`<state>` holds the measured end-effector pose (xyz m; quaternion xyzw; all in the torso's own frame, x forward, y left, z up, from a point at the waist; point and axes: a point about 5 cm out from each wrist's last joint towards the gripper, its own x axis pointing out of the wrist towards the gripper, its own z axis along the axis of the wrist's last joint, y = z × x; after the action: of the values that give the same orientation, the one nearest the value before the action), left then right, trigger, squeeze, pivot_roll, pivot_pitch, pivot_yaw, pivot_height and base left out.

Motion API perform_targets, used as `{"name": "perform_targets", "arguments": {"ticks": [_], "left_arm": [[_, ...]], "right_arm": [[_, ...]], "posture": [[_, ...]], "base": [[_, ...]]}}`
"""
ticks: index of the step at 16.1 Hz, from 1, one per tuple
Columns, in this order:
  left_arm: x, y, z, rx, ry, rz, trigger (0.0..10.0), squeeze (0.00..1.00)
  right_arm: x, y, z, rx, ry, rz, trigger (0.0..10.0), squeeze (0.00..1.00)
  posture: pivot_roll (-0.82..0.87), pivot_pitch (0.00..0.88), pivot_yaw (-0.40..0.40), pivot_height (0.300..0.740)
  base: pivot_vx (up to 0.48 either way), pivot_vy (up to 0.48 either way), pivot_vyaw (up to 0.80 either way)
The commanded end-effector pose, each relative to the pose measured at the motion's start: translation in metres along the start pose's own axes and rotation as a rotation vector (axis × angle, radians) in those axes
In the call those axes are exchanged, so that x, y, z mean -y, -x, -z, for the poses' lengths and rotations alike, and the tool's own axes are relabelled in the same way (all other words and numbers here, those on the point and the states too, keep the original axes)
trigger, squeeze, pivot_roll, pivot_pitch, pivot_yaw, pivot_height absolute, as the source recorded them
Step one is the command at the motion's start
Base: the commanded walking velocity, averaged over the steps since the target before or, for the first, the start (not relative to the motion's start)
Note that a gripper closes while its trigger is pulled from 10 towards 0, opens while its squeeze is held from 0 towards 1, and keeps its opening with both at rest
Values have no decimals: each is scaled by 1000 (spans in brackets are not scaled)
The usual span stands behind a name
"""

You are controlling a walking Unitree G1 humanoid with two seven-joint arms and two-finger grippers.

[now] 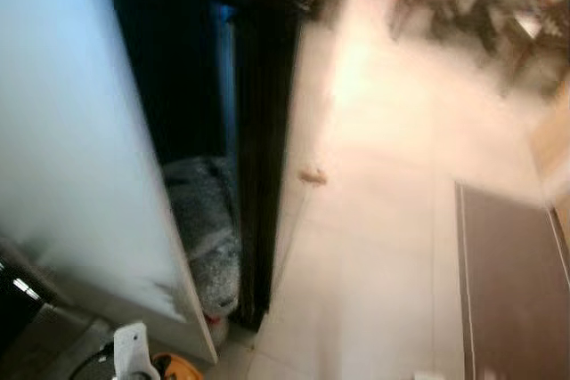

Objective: Restocking fridge

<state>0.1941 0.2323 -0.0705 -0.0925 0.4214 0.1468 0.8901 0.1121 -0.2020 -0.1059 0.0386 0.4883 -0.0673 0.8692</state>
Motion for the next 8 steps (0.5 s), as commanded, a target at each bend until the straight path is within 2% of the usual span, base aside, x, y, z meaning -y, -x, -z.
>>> {"name": "perform_targets", "arguments": {"ticks": [1,8], "left_arm": [[1,1,7,-28,-1,1,10000,0],[-1,1,7,-33,-8,0,10000,0]], "right_arm": [[2,-1,-5,12,11,4,10000,0],[2,-1,-4,10,18,-4,10000,0]], "posture": [[-53,0,-8,740],[-52,0,-6,740]], "base": [[0,0,0],[0,0,0]]}}
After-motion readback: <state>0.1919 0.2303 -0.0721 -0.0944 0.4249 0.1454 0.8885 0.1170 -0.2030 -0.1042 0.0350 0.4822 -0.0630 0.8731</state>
